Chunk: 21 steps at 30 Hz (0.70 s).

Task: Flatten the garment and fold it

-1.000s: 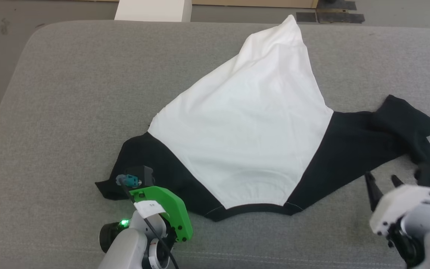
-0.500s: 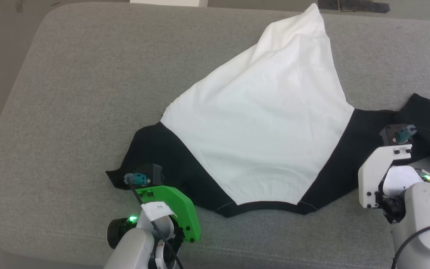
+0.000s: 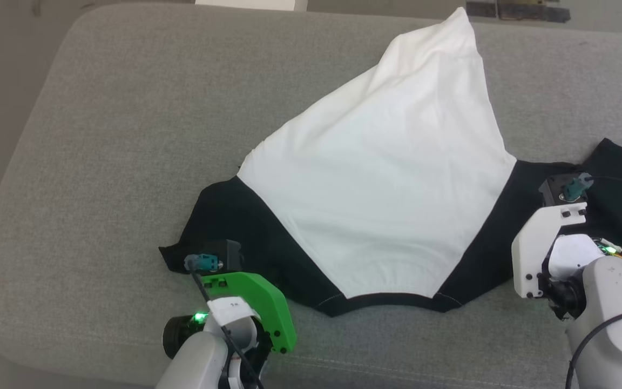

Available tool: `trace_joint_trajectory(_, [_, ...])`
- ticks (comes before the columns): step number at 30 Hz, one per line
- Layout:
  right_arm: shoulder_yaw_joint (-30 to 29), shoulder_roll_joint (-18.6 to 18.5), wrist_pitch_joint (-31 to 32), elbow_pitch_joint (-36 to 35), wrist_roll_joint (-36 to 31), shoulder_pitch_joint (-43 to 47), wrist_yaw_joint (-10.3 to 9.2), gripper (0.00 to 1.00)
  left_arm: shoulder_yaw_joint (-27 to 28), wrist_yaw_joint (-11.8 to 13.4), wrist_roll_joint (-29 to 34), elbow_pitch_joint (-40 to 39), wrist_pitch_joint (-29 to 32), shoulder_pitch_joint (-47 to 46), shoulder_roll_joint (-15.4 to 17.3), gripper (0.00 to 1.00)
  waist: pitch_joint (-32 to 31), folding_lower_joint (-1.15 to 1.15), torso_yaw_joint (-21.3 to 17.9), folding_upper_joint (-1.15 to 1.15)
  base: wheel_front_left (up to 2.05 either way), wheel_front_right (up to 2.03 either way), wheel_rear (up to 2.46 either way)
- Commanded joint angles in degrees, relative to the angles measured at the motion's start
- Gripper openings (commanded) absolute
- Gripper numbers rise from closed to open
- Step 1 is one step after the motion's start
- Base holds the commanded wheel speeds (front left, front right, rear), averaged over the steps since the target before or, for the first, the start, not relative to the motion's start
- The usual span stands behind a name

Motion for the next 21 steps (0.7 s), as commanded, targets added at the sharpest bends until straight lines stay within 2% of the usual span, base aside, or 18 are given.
trace_joint_trajectory(1, [0.37, 0.37, -0.89, 0.38, 1.7, 1.73, -0.06, 0.0, 0.23, -0.53, -0.92, -0.33, -0.96, -0.22, -0.12, 0.0, -1.24, 0.0, -0.8, 0.0, 0.0, 0.0, 0.0])
trace_joint_trajectory(9, [1.98, -2.13, -5.28, -8.45, 10.47, -0.52, -0.06, 0.0, 3.38, -4.27, -6.57, -6.9, -4.26, -2.75, 0.07, 0.0, -5.49, 0.0, -2.76, 0.0, 0.0, 0.0, 0.0])
trace_joint_trajectory(14, [4.58, -6.45, -5.59, -14.51, 13.68, -5.36, -0.06, 0.0, 6.65, -6.44, -7.86, -11.23, -3.63, -11.12, 2.73, 0.0, -8.24, 0.0, -3.89, 0.0, 0.0, 0.0, 0.0])
trace_joint_trajectory(21, [5.68, -10.23, -5.21, -19.0, 15.68, -15.5, -0.06, 0.0, 9.74, -7.13, -6.31, -12.61, -2.29, -25.07, 6.74, 0.0, -10.64, 0.0, -4.83, 0.0, 0.0, 0.0, 0.0])
